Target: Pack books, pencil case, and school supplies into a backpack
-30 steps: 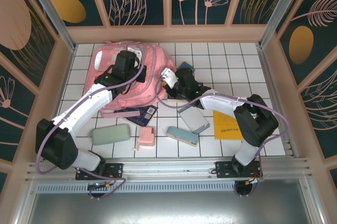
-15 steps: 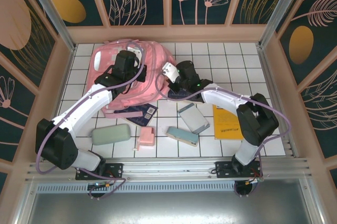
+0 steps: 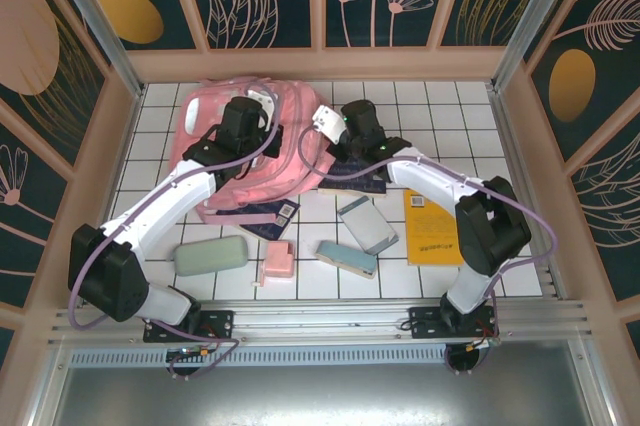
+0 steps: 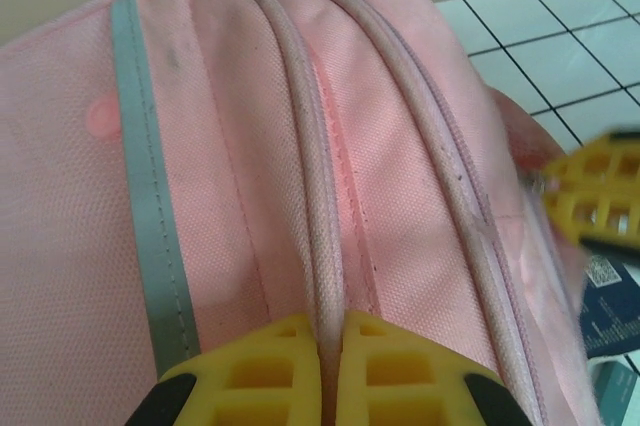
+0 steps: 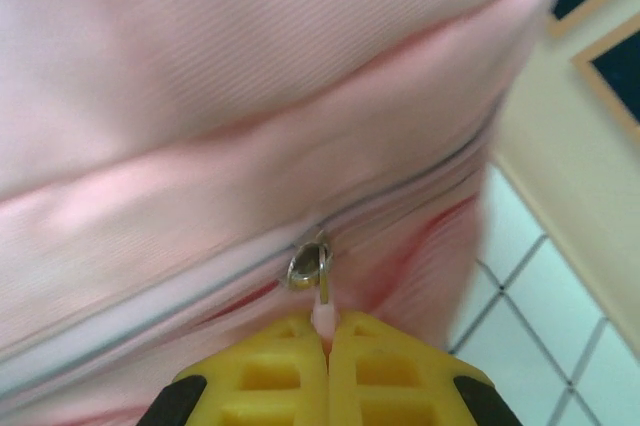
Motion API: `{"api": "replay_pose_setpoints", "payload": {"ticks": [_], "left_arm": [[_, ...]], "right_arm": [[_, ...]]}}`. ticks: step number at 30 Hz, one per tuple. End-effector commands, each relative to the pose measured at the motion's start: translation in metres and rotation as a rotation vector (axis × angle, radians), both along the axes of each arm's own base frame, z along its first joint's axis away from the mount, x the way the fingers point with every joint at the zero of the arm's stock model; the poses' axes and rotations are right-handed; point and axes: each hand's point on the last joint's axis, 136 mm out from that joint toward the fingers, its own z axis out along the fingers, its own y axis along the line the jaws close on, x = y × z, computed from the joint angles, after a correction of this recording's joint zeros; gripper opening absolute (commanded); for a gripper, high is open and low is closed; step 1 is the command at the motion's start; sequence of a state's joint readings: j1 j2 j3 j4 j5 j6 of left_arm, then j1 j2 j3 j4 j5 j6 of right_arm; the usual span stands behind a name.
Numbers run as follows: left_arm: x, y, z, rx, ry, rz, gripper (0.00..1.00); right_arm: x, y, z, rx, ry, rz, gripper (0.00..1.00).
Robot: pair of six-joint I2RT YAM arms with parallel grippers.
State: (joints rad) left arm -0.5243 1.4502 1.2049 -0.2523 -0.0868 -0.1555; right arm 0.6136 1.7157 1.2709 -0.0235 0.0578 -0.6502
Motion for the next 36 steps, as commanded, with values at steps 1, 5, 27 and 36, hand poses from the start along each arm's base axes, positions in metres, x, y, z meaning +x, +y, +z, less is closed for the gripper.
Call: {"api": "replay_pose_setpoints", "payload": {"ticks": [1, 5, 27, 36], "left_arm": [[-0.004, -0.023, 0.019, -0.009, -0.069, -0.114, 0.00], [-0.002, -0.025, 0.020, 0.004, -0.076, -0.123, 0.00], [0.063, -0.055, 0.092, 0.427, -0.480, -0.334, 0.00], [0.096, -0.026, 0.093, 0.090, -0.268, 0.058, 0.59]], "right_arm": [[0.041, -0.013, 0.045, 0.016, -0.134, -0.098, 0.00], [0.057, -0.007, 0.041, 0.008, -0.109, -0.116, 0.00], [-0.078, 0.006, 0.054, 0.458, 0.167, 0.081, 0.00], [-0.121, 0.071, 0.027, 0.628, 0.322, 0.081, 0.00]]}}
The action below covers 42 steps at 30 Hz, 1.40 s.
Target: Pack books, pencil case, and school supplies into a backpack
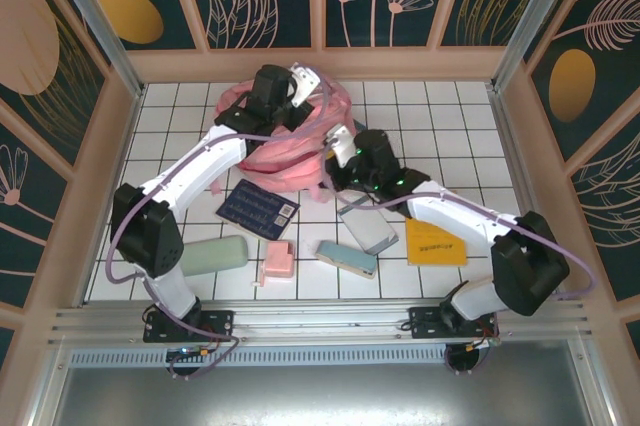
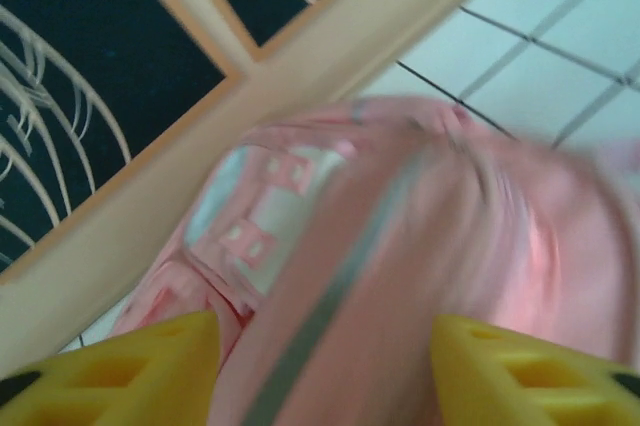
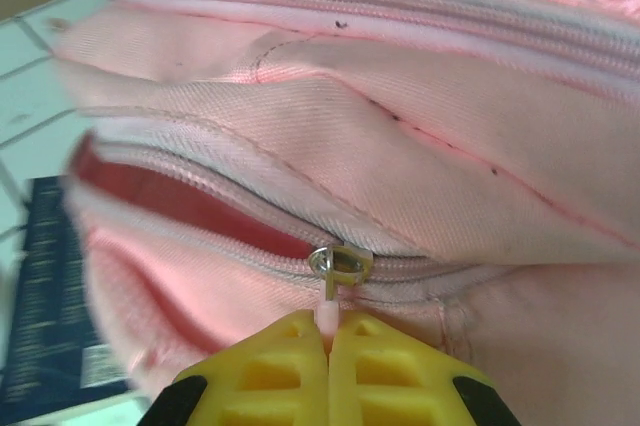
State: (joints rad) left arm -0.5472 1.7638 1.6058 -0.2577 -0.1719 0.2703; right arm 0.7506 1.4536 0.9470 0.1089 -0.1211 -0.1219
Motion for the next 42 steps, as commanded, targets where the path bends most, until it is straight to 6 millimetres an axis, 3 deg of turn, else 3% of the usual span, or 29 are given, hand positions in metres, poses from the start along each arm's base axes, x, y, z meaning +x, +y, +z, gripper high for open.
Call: {"api": "replay_pose_setpoints", "payload": {"ticks": [1, 3, 4, 5, 10, 13, 17, 23, 31, 42], "left_arm": [[0.013, 0.023, 0.056, -0.323, -0.012, 0.220, 0.59], [0.004, 0.035, 0.045, -0.425, 0.099, 0.271, 0.59], [-0.005, 0.044, 0.055, -0.482, 0.121, 0.292, 0.59], [-0.012, 0.054, 0.052, -0.527, 0.162, 0.327, 0.60], [-0.066, 0.079, 0.034, -0.871, 0.323, 0.437, 0.65], [-0.093, 0.091, 0.005, -1.042, 0.475, 0.614, 0.66], [-0.116, 0.092, -0.038, -1.160, 0.680, 0.796, 0.69], [-0.103, 0.107, -0.076, -1.149, 0.782, 1.031, 0.71], [-0.095, 0.102, -0.137, -1.098, 0.936, 1.180, 0.70], [-0.069, 0.114, -0.153, -1.141, 0.859, 1.220, 0.42]], "right_arm": [[-0.009, 0.044, 0.023, 0.193, 0.034, 0.032, 0.00], [-0.008, 0.058, 0.020, 0.239, 0.075, 0.026, 0.00], [-0.009, 0.063, 0.020, 0.262, 0.088, 0.029, 0.00], [-0.010, 0.069, 0.021, 0.287, 0.099, 0.032, 0.00], [-0.015, 0.089, 0.020, 0.338, 0.125, 0.046, 0.00], [-0.016, 0.097, 0.010, 0.323, 0.131, 0.043, 0.00], [-0.019, 0.106, -0.006, 0.295, 0.123, 0.030, 0.00], [-0.033, 0.119, -0.029, 0.255, 0.091, 0.030, 0.00], [-0.031, 0.117, -0.038, 0.275, 0.085, -0.014, 0.00], [-0.048, 0.141, -0.052, 0.238, 0.081, 0.054, 0.00]]}}
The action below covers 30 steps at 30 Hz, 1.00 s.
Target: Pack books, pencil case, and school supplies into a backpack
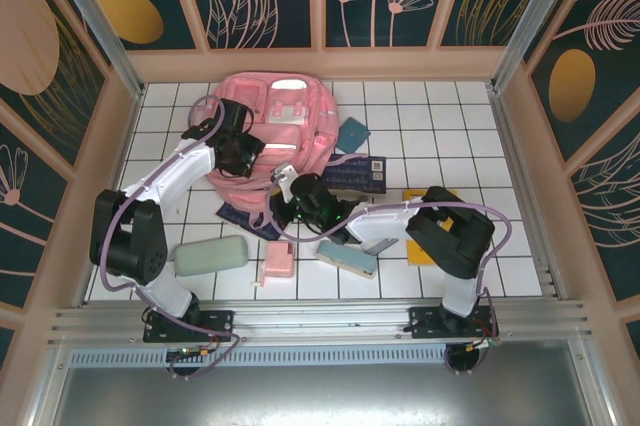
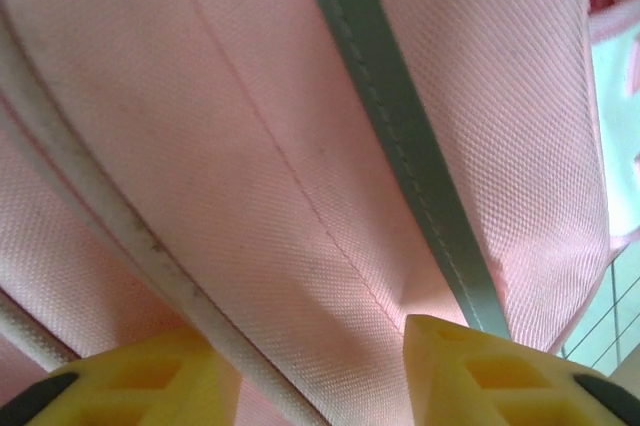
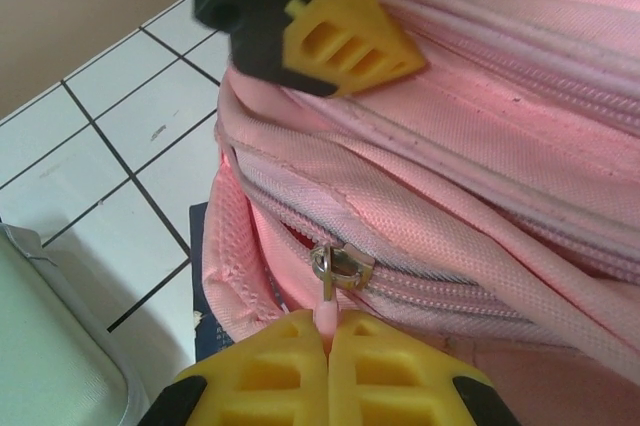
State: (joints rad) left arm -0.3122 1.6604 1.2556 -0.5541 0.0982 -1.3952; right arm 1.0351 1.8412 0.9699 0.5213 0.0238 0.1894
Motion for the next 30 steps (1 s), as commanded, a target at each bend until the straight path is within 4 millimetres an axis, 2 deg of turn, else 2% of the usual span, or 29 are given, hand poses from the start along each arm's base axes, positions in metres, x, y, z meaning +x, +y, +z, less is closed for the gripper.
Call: {"api": "replay_pose_setpoints", "payload": {"ticks": [1, 5, 6, 7, 9, 15, 18, 24, 30], "left_arm": [[0.014, 0.007, -0.003, 0.007, -0.025, 0.037, 0.39], [0.009, 0.012, -0.018, 0.035, 0.014, 0.054, 0.22], [0.010, 0.012, -0.018, 0.037, 0.011, 0.053, 0.11], [0.012, 0.013, -0.026, 0.048, 0.027, 0.050, 0.00], [0.017, 0.014, -0.019, 0.065, 0.020, 0.046, 0.00], [0.040, 0.029, 0.041, 0.176, -0.094, 0.030, 0.00], [0.047, 0.032, 0.061, 0.204, -0.140, 0.009, 0.00], [0.049, 0.034, 0.070, 0.230, -0.152, -0.023, 0.00], [0.049, 0.041, 0.075, 0.240, -0.162, -0.026, 0.00]], "right_arm": [[-0.003, 0.022, 0.029, 0.083, -0.072, 0.029, 0.00], [-0.003, 0.022, 0.031, 0.085, -0.084, 0.021, 0.00], [-0.004, 0.021, 0.030, 0.082, -0.088, 0.021, 0.00], [-0.003, 0.020, 0.030, 0.075, -0.092, 0.018, 0.00], [0.000, 0.017, 0.025, 0.048, -0.097, -0.001, 0.00], [0.015, -0.002, 0.009, -0.047, -0.092, -0.069, 0.00], [0.021, -0.011, 0.000, -0.073, -0.065, -0.080, 0.00], [0.032, -0.027, -0.011, -0.121, -0.029, -0.099, 0.00], [0.047, -0.049, -0.011, -0.142, -0.008, -0.122, 0.00]]}}
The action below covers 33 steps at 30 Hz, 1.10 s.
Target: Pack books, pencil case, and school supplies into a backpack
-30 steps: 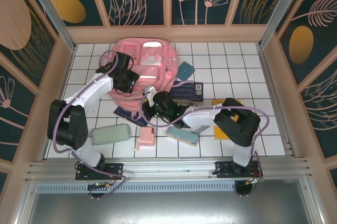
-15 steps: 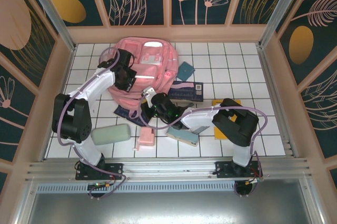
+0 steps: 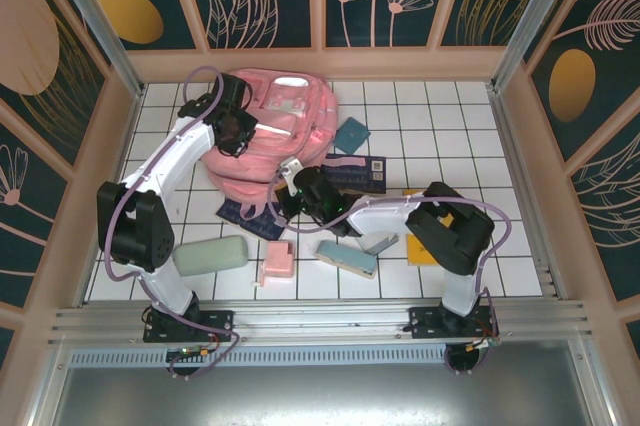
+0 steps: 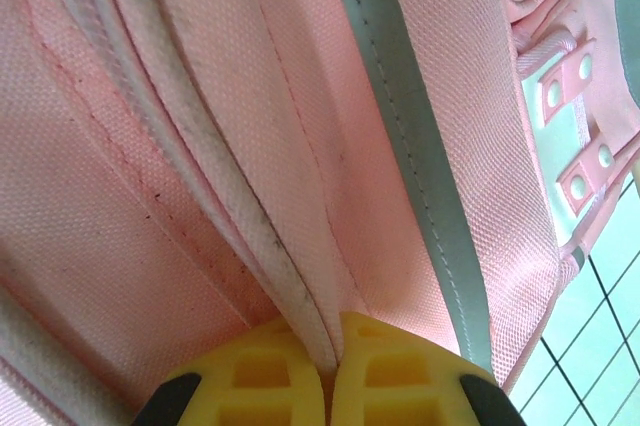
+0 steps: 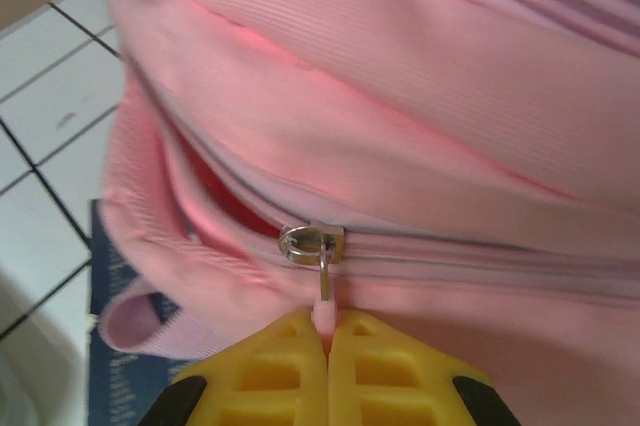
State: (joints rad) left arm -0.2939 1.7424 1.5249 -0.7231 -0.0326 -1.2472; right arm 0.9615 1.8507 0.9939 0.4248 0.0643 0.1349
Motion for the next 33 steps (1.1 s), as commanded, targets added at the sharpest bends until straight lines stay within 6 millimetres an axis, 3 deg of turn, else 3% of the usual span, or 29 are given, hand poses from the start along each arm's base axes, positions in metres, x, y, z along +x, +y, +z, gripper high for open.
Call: {"api": "replay_pose_setpoints", "payload": {"ticks": [1, 3, 10, 20, 25, 29, 33], "left_arm": [[0.014, 0.021, 0.030, 0.064, -0.090, 0.009, 0.00], [0.013, 0.024, 0.048, 0.056, -0.130, 0.011, 0.00], [0.016, 0.022, 0.070, -0.002, -0.186, -0.011, 0.00], [0.014, 0.020, 0.096, -0.052, -0.246, -0.032, 0.00], [0.011, 0.023, 0.099, -0.068, -0.250, -0.021, 0.00], [0.010, 0.021, 0.103, -0.104, -0.267, -0.009, 0.00], [0.014, 0.008, 0.107, -0.197, -0.312, -0.027, 0.00]], "right_arm": [[0.015, -0.025, 0.004, -0.037, 0.006, -0.042, 0.00], [0.022, -0.035, 0.004, -0.041, 0.016, -0.058, 0.00], [0.053, -0.068, -0.004, -0.060, 0.047, -0.130, 0.00], [0.131, -0.108, -0.014, -0.088, 0.091, -0.289, 0.00], [0.165, -0.119, -0.018, -0.073, 0.132, -0.324, 0.02], [0.176, -0.114, -0.021, -0.077, 0.142, -0.332, 0.08], [0.183, -0.106, -0.008, -0.023, 0.125, -0.324, 0.14]]}}
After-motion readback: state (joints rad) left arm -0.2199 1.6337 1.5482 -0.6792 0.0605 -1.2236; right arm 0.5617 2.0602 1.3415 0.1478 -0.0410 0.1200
